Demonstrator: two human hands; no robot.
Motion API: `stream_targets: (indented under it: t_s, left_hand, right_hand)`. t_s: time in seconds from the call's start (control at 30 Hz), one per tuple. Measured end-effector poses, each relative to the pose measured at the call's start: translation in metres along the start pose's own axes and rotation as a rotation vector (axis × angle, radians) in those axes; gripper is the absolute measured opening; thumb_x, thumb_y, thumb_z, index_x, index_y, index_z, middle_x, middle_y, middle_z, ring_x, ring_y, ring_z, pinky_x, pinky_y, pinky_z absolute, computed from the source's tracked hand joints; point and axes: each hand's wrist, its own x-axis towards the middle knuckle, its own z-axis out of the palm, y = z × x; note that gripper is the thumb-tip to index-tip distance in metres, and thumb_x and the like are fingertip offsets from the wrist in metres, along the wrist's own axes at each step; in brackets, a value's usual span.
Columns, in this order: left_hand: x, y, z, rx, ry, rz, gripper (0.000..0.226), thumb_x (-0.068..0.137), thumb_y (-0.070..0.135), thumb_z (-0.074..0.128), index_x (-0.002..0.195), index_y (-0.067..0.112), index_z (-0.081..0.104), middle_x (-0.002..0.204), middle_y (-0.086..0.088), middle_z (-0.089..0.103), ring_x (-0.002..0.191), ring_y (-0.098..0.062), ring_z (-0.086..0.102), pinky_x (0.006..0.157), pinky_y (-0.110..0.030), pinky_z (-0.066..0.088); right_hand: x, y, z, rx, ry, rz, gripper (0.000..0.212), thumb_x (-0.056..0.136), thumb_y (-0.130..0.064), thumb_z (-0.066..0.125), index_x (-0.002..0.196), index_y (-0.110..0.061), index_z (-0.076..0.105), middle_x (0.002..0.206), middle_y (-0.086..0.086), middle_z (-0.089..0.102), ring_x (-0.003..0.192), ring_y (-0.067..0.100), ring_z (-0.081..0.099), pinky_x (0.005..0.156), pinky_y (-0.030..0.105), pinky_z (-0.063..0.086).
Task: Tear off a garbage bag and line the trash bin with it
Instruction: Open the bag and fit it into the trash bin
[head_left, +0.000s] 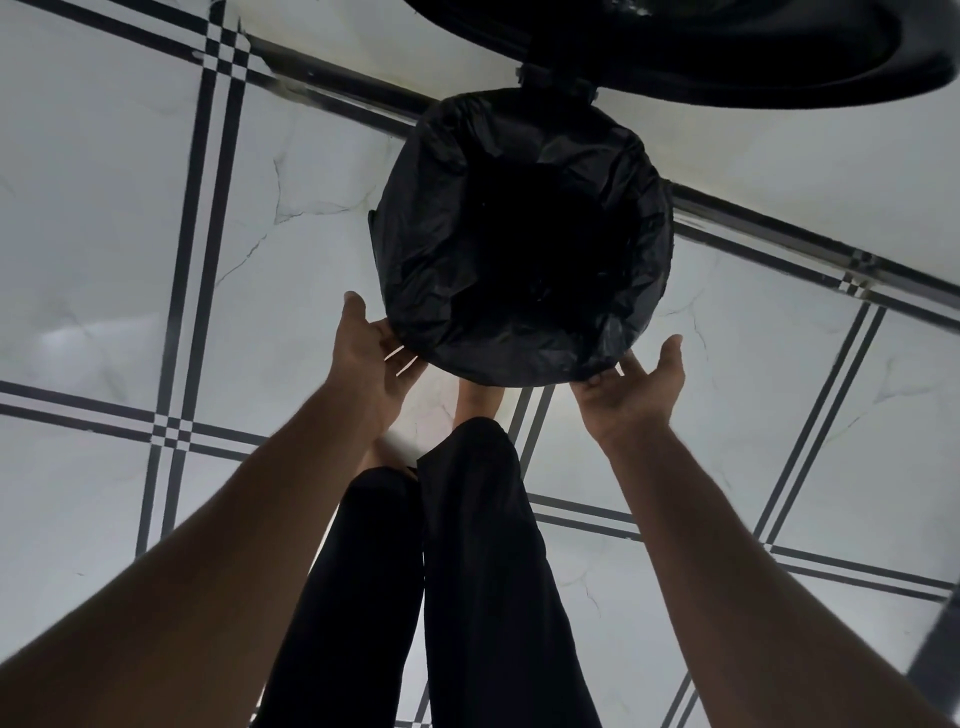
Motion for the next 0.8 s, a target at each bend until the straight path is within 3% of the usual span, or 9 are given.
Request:
stream_targets:
  t_s: [0.07, 0.13, 0.23, 0.37, 0.43, 0.53, 0.63, 0.73, 0.8]
  left_hand:
    - [0.003, 0.002, 0.0, 0.003, -0.011, 0.003, 0.064, 0.102, 0.058, 0.029, 0.127, 0.007, 0.058, 0.121, -0.009, 0.067, 0.108, -0.024, 0.067, 0.104, -0.043, 0.051]
    - [0.006, 0.003, 0.0, -0.006, -0.024, -0.001, 0.064, 0.101, 0.06, 0.03, 0.129, 0.009, 0.057, 0.121, -0.009, 0.067, 0.109, -0.026, 0.066, 0.103, -0.044, 0.051]
    - [0.009, 0.002, -0.005, -0.042, -0.054, -0.01, 0.066, 0.1, 0.063, 0.03, 0.131, 0.01, 0.054, 0.124, -0.01, 0.066, 0.112, -0.028, 0.065, 0.105, -0.045, 0.049]
    - [0.009, 0.001, -0.009, -0.058, -0.064, -0.014, 0.068, 0.099, 0.064, 0.028, 0.132, 0.011, 0.055, 0.127, -0.01, 0.065, 0.114, -0.028, 0.065, 0.105, -0.045, 0.049]
    - [0.008, 0.001, -0.009, -0.055, -0.064, -0.011, 0.069, 0.099, 0.065, 0.028, 0.134, 0.011, 0.054, 0.128, -0.01, 0.065, 0.115, -0.028, 0.064, 0.105, -0.045, 0.049]
    - [0.008, 0.001, -0.008, -0.051, -0.064, -0.009, 0.07, 0.099, 0.065, 0.029, 0.136, 0.011, 0.053, 0.129, -0.01, 0.064, 0.115, -0.028, 0.064, 0.105, -0.045, 0.049]
    - [0.009, 0.001, -0.006, -0.046, -0.063, -0.009, 0.071, 0.099, 0.065, 0.029, 0.137, 0.01, 0.053, 0.129, -0.01, 0.064, 0.115, -0.028, 0.064, 0.105, -0.045, 0.049]
    - [0.013, 0.001, -0.007, -0.057, -0.062, -0.008, 0.071, 0.099, 0.065, 0.029, 0.137, 0.01, 0.053, 0.129, -0.011, 0.064, 0.114, -0.027, 0.064, 0.104, -0.045, 0.05]
    - [0.015, 0.0, -0.007, -0.059, -0.065, -0.012, 0.071, 0.099, 0.065, 0.028, 0.136, 0.01, 0.053, 0.129, -0.01, 0.064, 0.114, -0.027, 0.064, 0.102, -0.044, 0.051]
  right_hand:
    - [-0.003, -0.002, 0.0, -0.108, 0.042, -0.012, 0.057, 0.096, -0.055, 0.049, 0.122, -0.005, 0.057, 0.119, 0.018, 0.068, 0.105, 0.031, 0.07, 0.095, 0.043, 0.055]
    - [-0.001, -0.006, 0.001, -0.396, 0.142, -0.124, 0.041, 0.1, -0.043, 0.045, 0.115, -0.009, 0.061, 0.11, 0.011, 0.071, 0.095, 0.023, 0.069, 0.082, 0.034, 0.056]
    - [0.0, -0.023, 0.018, -0.706, 0.287, -0.566, 0.014, 0.092, -0.026, 0.049, 0.093, -0.021, 0.061, 0.091, 0.0, 0.066, 0.081, 0.018, 0.06, 0.073, 0.031, 0.049]
    - [-0.002, -0.049, 0.058, -0.901, 0.073, -0.778, 0.012, 0.093, -0.031, 0.049, 0.086, -0.026, 0.057, 0.083, -0.011, 0.059, 0.075, 0.007, 0.055, 0.069, 0.022, 0.045]
    - [0.002, -0.056, 0.076, -0.977, 0.002, -0.751, 0.017, 0.093, -0.032, 0.047, 0.078, -0.025, 0.051, 0.072, -0.013, 0.051, 0.066, 0.006, 0.047, 0.063, 0.023, 0.04]
    - [0.013, -0.062, 0.097, -0.915, 0.054, -0.61, 0.025, 0.09, -0.033, 0.047, 0.068, -0.023, 0.043, 0.065, -0.01, 0.045, 0.059, 0.012, 0.04, 0.057, 0.026, 0.034]
    - [0.02, -0.066, 0.104, -0.858, 0.01, -0.411, 0.027, 0.091, -0.041, 0.044, 0.086, -0.017, 0.057, 0.081, 0.0, 0.058, 0.071, 0.019, 0.055, 0.065, 0.029, 0.043]
    - [0.026, -0.073, 0.106, -0.872, -0.057, -0.277, 0.058, 0.093, -0.056, 0.036, 0.115, -0.011, 0.066, 0.104, 0.003, 0.073, 0.091, 0.02, 0.07, 0.078, 0.031, 0.054]
    - [0.031, -0.08, 0.107, -0.916, -0.074, -0.27, 0.066, 0.09, -0.062, 0.034, 0.117, -0.013, 0.068, 0.109, 0.006, 0.075, 0.101, 0.023, 0.071, 0.087, 0.036, 0.054]
